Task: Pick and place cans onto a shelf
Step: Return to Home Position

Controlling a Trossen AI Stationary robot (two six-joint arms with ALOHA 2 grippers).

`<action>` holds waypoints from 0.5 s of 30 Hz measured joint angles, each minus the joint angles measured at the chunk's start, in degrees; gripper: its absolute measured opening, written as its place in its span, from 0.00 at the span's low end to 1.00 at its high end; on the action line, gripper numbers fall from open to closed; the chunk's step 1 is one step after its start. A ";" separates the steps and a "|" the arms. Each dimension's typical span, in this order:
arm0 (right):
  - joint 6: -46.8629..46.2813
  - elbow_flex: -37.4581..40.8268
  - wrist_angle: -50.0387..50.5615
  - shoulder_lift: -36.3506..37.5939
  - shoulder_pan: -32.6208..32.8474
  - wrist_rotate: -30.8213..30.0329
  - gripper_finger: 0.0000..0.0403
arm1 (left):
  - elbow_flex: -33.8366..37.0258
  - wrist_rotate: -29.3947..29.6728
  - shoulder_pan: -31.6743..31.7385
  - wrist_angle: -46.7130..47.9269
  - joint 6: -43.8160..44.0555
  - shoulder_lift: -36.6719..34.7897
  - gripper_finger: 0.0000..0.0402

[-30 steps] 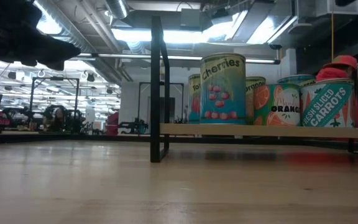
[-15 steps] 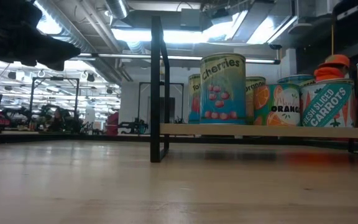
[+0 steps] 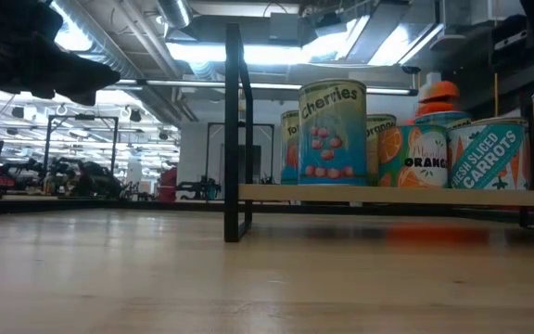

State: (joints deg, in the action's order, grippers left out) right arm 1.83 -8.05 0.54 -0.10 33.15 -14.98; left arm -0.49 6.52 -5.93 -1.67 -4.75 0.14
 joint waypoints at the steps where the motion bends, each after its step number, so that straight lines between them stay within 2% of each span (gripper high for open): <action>1: 0.09 0.00 0.07 0.00 0.00 0.00 0.09 | 0.00 0.00 0.00 0.00 0.00 0.00 0.23; 12: 2.56 0.09 1.46 0.00 0.00 0.00 0.09 | 0.00 0.00 0.00 -0.04 0.02 0.00 0.23; 15: 3.83 2.19 -1.21 0.00 0.00 -0.01 0.09 | 0.00 0.00 0.00 -0.04 0.02 0.00 0.23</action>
State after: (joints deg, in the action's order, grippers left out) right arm 5.66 -5.86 -0.67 -0.10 33.15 -15.00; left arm -0.49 6.52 -5.93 -1.72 -4.73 0.14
